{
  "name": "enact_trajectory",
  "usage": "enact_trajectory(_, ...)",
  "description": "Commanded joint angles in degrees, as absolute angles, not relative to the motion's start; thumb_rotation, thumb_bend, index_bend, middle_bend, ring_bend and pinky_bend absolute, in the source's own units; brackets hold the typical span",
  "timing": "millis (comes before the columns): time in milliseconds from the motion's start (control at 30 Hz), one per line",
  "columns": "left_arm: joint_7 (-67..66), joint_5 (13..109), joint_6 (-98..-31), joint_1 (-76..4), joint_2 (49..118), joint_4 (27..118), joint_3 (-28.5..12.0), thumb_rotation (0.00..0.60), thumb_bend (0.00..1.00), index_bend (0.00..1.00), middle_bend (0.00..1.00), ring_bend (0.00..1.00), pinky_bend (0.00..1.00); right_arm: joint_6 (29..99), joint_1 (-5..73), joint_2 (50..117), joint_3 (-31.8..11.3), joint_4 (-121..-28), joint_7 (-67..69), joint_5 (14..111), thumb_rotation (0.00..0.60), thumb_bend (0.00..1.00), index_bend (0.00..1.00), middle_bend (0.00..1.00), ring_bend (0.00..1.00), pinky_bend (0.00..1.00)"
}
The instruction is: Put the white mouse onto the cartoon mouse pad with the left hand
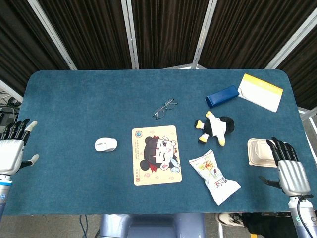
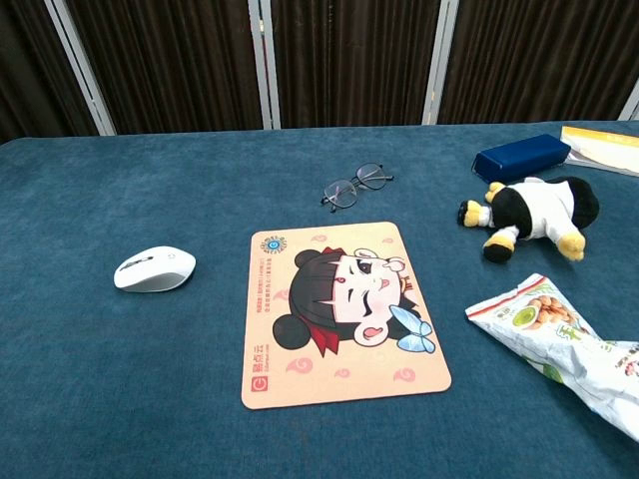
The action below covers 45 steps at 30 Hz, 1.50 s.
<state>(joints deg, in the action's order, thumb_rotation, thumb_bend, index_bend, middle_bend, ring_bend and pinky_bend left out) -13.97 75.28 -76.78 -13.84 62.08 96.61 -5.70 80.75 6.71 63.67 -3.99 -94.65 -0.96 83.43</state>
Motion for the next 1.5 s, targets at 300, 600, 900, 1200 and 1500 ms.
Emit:
enact_trajectory(300, -14.0, 75.3, -76.8, -13.8, 62.1, 96.6, -5.7, 0.600, 0.22, 0.10, 0.00, 0.00, 0.00, 80.7, 6.7, 63.7, -4.0, -94.7, -0.9, 83.5, 0.600, 0.11, 0.00, 0.00, 0.00, 0.00)
enact_trajectory(600, -14.1, 75.0, -76.4, -14.0, 62.1, 96.4, -5.8, 0.600, 0.22, 0.10, 0.00, 0.00, 0.00, 80.6, 6.8, 63.7, -4.1, -94.9, -1.4, 83.2, 0.600, 0.11, 0.00, 0.00, 0.00, 0.00)
enact_trajectory(900, -16.1, 74.3, -76.0, -14.3, 61.9, 97.6, -5.8, 0.600, 0.22, 0.10, 0.00, 0.00, 0.00, 80.7, 6.7, 63.8, -4.0, -94.7, -1.3, 83.3, 0.600, 0.11, 0.00, 0.00, 0.00, 0.00)
enact_trajectory(1200, -20.7, 68.7, -70.1, -19.4, 60.9, 102.1, -9.0, 0.600, 0.22, 0.12, 0.00, 0.00, 0.00, 80.7, 6.7, 63.7, -4.0, -94.6, -1.0, 83.4, 0.600, 0.11, 0.00, 0.00, 0.00, 0.00)
enact_trajectory(1500, -36.2, 57.0, -64.4, -27.9, 67.2, 102.5, -10.8, 0.600, 0.22, 0.20, 0.00, 0.00, 0.00, 80.5, 6.8, 63.6, -4.0, -94.6, -0.7, 83.4, 0.600, 0.11, 0.00, 0.00, 0.00, 0.00)
